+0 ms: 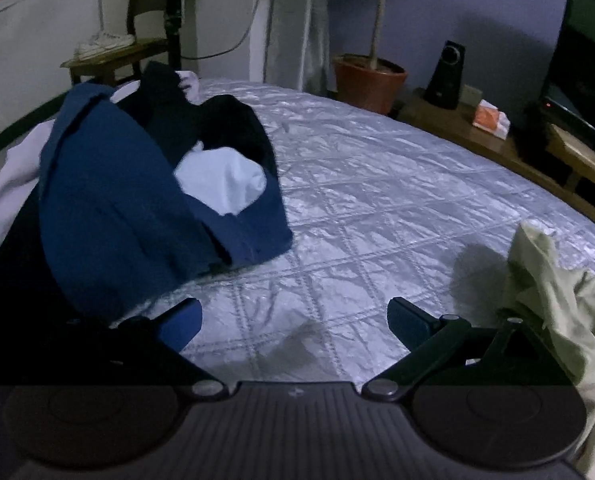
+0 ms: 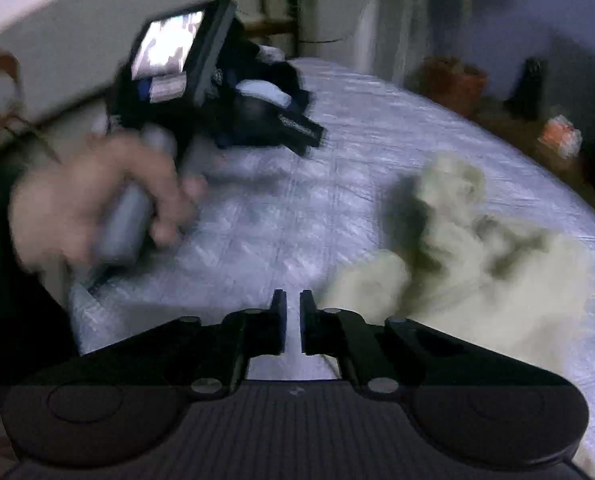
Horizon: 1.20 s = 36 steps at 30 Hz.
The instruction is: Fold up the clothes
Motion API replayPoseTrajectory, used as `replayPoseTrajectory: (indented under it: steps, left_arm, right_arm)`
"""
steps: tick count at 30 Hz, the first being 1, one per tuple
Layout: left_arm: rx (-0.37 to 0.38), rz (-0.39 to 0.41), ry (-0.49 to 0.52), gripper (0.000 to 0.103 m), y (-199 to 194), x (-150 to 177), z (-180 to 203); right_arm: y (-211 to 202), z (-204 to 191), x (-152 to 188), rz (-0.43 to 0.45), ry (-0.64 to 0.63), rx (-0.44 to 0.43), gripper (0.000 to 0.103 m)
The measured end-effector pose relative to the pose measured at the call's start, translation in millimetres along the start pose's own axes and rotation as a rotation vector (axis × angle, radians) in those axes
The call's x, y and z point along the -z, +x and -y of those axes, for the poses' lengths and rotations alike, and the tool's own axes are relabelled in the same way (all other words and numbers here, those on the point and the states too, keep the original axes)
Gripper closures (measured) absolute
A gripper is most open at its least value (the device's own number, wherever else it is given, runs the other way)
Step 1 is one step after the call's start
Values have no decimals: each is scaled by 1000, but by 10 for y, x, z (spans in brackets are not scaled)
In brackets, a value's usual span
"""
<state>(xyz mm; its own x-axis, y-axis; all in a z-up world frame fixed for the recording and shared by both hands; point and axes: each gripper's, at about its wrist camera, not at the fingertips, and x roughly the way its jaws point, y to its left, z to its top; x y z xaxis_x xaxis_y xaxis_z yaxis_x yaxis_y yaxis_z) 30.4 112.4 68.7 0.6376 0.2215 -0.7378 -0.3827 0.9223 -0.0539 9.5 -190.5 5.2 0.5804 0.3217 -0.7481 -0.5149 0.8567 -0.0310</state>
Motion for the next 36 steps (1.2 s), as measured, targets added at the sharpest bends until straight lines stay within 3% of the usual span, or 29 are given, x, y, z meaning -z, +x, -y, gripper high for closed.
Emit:
replayPoseTrajectory:
  steps: [2, 4, 5, 6, 9, 12, 14, 15, 16, 18, 19, 23, 25, 27, 28, 29, 32, 36]
  left_arm:
    - [8, -5, 5, 4, -10, 18, 32]
    - [6, 0, 9, 4, -16, 24, 62]
    - [5, 2, 11, 4, -20, 25, 67]
    - [3, 2, 12, 4, -17, 26, 67]
    - [-2, -11, 6, 4, 20, 26, 48]
    - [3, -32, -9, 4, 63, 18, 16]
    - [4, -39, -10, 4, 80, 17, 9]
    - [5, -43, -10, 4, 84, 19, 10]
    - [8, -46, -10, 4, 85, 23, 9]
    - [12, -48, -8, 4, 82, 25, 4]
    - [11, -48, -10, 4, 82, 24, -1]
    - [12, -58, -31, 4, 90, 33, -20]
    - [9, -56, -22, 4, 88, 45, -5]
    - [7, -58, -18, 4, 96, 51, 5]
    - [9, -60, -22, 4, 101, 50, 2]
    - [10, -61, -26, 4, 102, 46, -5]
    - [14, -59, -42, 4, 100, 30, -30]
    - [19, -72, -44, 4, 121, 29, -31]
  right_arm:
    - [-35, -23, 101, 1, 8, 68, 77]
    - [28, -45, 66, 5, -11, 132, 46]
    - [80, -54, 5, 18, -28, 174, 23]
    - [153, -35, -95, 39, -32, 209, 20]
    - [411, 115, -440, 91, 5, 264, 21]
    - [668, 359, -706, 78, 33, 269, 20]
    - [926, 508, -832, -7, 15, 287, 22]
    - [1033, 595, -853, -42, 24, 281, 57]
    - [1126, 697, -858, -68, 47, 258, 98]
    - [1241, 877, -876, -92, 100, 214, 94]
    - [1158, 920, -920, -48, 133, 196, 94]
    - [445, 1069, -1328, 333, 247, 74, 93]
    - [160, 1102, -1487, 470, 271, 55, 85]
    - [34, 1049, -1499, 486, 246, 132, 48]
    - [-29, 1022, -1504, 494, 233, 170, 35]
    - [-90, 989, -1439, 509, 227, 202, 14]
    - [-112, 797, -992, 361, 220, 270, 14]
    - [50, 182, -224, 132, 146, 245, 41]
